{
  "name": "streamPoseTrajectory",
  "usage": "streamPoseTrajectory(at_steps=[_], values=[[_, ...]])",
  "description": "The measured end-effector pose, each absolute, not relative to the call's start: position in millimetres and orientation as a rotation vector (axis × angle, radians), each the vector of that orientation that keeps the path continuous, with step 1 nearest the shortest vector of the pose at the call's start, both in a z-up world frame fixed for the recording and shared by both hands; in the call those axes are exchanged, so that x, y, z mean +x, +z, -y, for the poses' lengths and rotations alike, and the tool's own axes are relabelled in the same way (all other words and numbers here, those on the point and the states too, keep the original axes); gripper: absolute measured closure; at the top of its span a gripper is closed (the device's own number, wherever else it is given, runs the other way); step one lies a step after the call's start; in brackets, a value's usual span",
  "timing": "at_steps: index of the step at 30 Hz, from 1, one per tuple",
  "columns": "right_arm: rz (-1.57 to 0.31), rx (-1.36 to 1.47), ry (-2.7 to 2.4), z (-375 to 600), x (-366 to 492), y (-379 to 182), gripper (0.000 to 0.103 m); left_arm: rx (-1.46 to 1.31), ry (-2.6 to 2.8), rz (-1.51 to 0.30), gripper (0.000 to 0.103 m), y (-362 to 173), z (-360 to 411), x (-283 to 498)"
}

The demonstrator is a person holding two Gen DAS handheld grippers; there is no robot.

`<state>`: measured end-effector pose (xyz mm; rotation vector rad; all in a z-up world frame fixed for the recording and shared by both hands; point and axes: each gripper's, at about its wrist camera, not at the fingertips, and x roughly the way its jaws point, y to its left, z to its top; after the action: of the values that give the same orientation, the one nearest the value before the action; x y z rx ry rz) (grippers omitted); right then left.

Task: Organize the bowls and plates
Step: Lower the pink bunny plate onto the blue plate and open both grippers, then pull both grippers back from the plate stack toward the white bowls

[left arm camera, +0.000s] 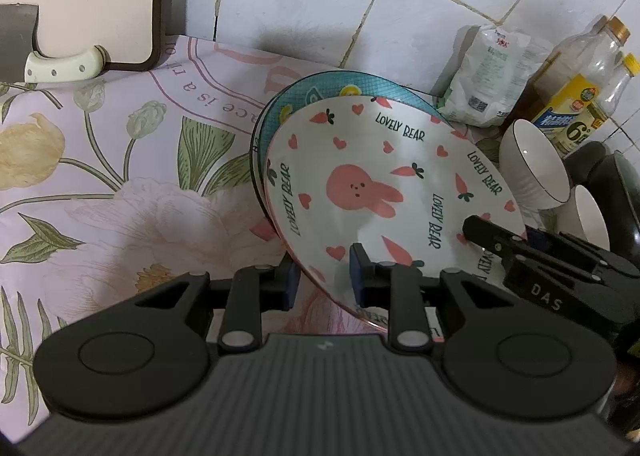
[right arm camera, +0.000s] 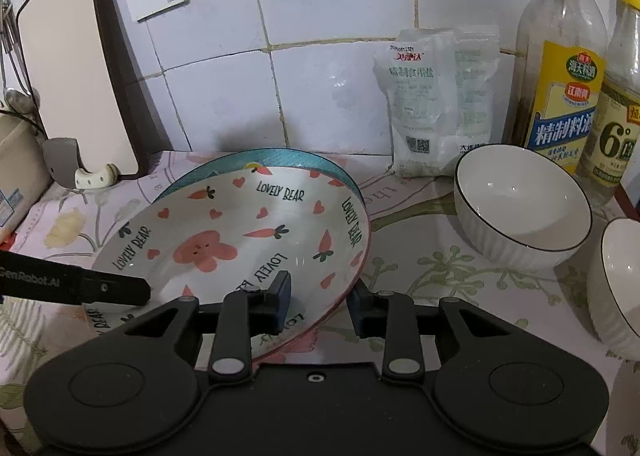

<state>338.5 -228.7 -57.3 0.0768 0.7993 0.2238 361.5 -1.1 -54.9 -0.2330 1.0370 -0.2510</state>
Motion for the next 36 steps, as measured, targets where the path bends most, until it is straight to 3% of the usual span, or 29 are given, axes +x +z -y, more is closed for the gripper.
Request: streamPoseTrajectory(at_steps=[10, 13, 19, 27, 36], values=[[-0.755, 0.030, 0.203, 225.7, 351.0, -68.6, 0.062, -0.185, -0.190, -0.999, 0.069, -55.4, 4.3, 363.7], [-0.744, 0.015, 0.202, 224.7, 356.8, -71.6, 0.060, -0.157, -0.161, -0.960, 0.060, -51.5, 5.1, 361.1], [-0.722, -0.013, 0.209, 227.4, 361.0, -73.2, 0.060, -0.116, -0.163, -0.891, 0.059, -35.3, 0.5, 341.7], [-0.686, 0.007, 0.350, 245.5, 307.2, -18.5, 0.060, -0.064, -0.248, -0.856, 0.054, -1.4, 5.5, 297.7], [-0.620, -0.037, 0.394, 262.2, 239.0, 33.8, 0.043, 0.006, -0.325, -0.796, 0.041, 37.0, 17.7, 235.0]])
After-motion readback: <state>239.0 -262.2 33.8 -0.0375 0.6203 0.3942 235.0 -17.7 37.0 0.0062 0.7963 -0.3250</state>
